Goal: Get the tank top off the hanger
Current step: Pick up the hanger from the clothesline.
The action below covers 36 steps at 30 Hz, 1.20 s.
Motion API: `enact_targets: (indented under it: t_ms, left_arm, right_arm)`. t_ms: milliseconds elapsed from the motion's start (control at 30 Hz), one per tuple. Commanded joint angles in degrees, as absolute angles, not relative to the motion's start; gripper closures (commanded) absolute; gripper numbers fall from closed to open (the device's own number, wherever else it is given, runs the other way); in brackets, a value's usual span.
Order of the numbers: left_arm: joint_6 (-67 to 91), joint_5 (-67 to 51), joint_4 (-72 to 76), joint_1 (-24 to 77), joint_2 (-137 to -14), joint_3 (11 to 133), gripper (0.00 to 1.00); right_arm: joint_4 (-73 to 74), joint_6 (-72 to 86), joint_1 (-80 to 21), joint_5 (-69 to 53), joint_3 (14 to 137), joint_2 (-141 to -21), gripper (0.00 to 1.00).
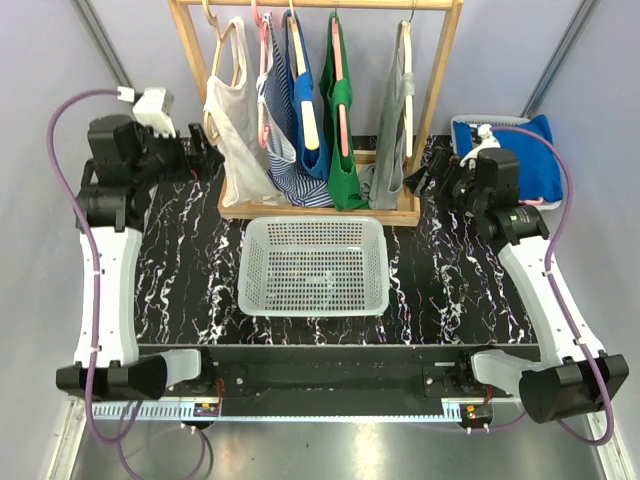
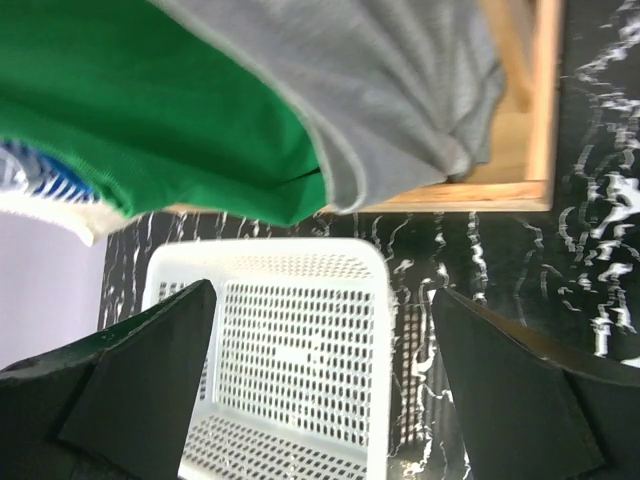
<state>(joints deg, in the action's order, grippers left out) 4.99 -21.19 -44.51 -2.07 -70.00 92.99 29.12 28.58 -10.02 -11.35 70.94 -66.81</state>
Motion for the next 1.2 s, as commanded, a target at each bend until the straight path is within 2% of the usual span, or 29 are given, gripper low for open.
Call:
enact_targets:
  t_ms: [0,100,233,433,500,567,767,900,1167]
  left_arm:
    - [5.2,-17.9,-40.5,-1.6,-77.2,107.1,0.01]
    - [5.5,-20.5,-39.9,-1.7,-83.0,118.6,0.01]
    - [6.3,-26.8,-36.9,-1.8,-88.2,129.0,0.01]
    - [10.6,-31.9,-30.8,-1.8,-96.6,137.1,0.01]
    - [11.9,-31.1,-30.8,-1.8,-99.9,142.5,0.01]
    - [12.1,-31.1,-30.5,-1.5,-103.5,145.8,0.01]
    - [8.2,-25.8,-27.9,1.5,-106.3,143.8,0.01]
    - [8.6,-22.5,-24.4,1.8,-107.0,141.8,0.03]
    - [7.5,-19.9,-23.4,2.2,-107.7,139.6,0.18]
  right_arm:
    - [27.4,25.1,-15.3,-9.5,74.2,-66.5,0.00]
    - [29.0,22.4,-20.2,-1.9,75.1,-66.5,0.00]
    - [27.7,21.8,-22.3,-0.4,73.5,-65.2,0.00]
    - [27.6,21.5,-23.2,1.2,72.6,-63.8,0.01]
    - [27.6,21.9,-23.3,1.4,72.2,-63.4,0.10]
    - [27.6,22.4,-23.5,1.6,71.4,-62.4,0.16]
    - [26.7,23.5,-23.7,2.4,68.5,-59.5,0.21]
    - [26.0,24.1,-23.6,2.4,66.8,-57.8,0.21]
    - [25.8,24.3,-23.6,2.7,65.9,-57.2,0.23]
